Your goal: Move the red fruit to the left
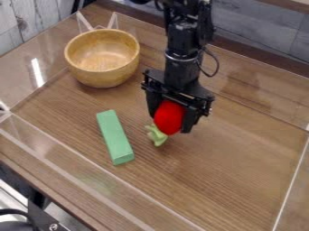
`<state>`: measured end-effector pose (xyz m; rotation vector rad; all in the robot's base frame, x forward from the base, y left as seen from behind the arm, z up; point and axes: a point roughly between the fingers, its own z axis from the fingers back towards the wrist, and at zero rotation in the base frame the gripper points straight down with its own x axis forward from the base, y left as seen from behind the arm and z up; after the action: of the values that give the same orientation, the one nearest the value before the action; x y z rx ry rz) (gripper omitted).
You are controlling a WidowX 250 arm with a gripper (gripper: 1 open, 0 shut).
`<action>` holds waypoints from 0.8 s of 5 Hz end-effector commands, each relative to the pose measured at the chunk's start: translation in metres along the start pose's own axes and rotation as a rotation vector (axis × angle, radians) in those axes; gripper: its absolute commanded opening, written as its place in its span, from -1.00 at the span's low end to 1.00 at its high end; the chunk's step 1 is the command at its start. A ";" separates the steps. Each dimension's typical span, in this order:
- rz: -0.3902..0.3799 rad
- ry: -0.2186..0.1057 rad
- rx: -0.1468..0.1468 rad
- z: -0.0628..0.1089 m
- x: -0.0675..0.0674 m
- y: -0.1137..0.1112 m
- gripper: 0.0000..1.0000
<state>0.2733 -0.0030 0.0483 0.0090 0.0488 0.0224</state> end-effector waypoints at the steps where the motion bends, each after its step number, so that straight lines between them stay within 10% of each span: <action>1: 0.023 -0.058 0.001 0.016 0.010 0.011 1.00; 2: 0.031 -0.063 0.004 0.018 0.016 0.017 -1.00; 4: 0.110 -0.058 0.012 0.017 0.017 0.019 -1.00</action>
<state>0.2813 0.0122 0.0526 0.0179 0.0394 0.1179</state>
